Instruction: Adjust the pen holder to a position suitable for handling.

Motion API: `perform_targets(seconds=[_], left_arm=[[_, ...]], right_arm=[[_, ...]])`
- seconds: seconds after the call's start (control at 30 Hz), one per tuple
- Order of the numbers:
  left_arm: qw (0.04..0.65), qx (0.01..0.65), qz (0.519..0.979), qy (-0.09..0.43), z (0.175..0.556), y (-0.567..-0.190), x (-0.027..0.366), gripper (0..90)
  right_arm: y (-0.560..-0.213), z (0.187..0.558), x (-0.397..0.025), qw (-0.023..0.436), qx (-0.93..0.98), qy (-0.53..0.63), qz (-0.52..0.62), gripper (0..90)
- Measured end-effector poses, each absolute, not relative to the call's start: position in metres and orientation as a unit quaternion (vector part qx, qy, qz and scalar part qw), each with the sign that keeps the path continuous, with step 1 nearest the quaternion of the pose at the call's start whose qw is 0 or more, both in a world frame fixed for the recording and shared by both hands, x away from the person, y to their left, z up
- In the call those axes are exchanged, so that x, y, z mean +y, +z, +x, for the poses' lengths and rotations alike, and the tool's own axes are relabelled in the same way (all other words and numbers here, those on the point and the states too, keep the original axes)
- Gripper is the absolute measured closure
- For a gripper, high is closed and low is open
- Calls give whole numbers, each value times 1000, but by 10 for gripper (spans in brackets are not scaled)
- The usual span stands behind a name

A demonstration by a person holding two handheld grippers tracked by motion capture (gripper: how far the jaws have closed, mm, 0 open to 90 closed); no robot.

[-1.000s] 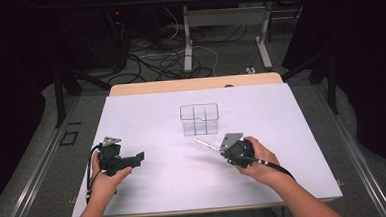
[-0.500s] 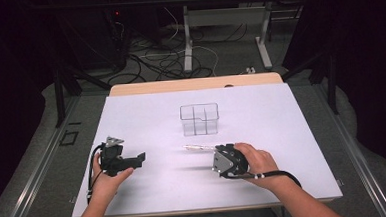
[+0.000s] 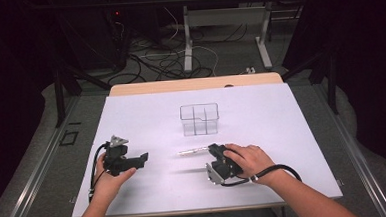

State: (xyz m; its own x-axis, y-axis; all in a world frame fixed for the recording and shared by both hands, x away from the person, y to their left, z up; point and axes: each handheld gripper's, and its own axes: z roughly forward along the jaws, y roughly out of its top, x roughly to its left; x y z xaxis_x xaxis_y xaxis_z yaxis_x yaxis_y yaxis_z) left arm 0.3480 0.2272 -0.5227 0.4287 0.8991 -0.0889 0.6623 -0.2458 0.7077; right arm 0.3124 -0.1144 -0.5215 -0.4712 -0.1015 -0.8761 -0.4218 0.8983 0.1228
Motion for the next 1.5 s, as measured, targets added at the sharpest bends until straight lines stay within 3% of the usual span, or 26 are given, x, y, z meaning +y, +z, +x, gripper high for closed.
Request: perform_targets(seconds=[0.23, 0.33, 0.53, 0.87, 1.1, 1.5], left_arm=[[340, 487, 786, 172, 348, -515, 220, 218], [344, 475, 792, 168, 347, -510, 214, 309], [347, 427, 821, 152, 346, -501, 200, 391], [347, 367, 854, 124, 346, -486, 174, 395], [344, 353, 865, 97, 349, -483, 156, 470], [332, 321, 885, 64, 355, -478, 130, 516]], right_arm=[[-514, 312, -109, 525, 812, 128, -221, 800], [-513, 311, -106, 539, 795, 111, -257, 800], [-517, 307, -104, 541, 787, 101, -278, 799], [-523, 303, -100, 540, 779, 95, -305, 799], [-527, 299, -98, 536, 774, 85, -327, 799], [-530, 296, -96, 533, 774, 79, -333, 799]])
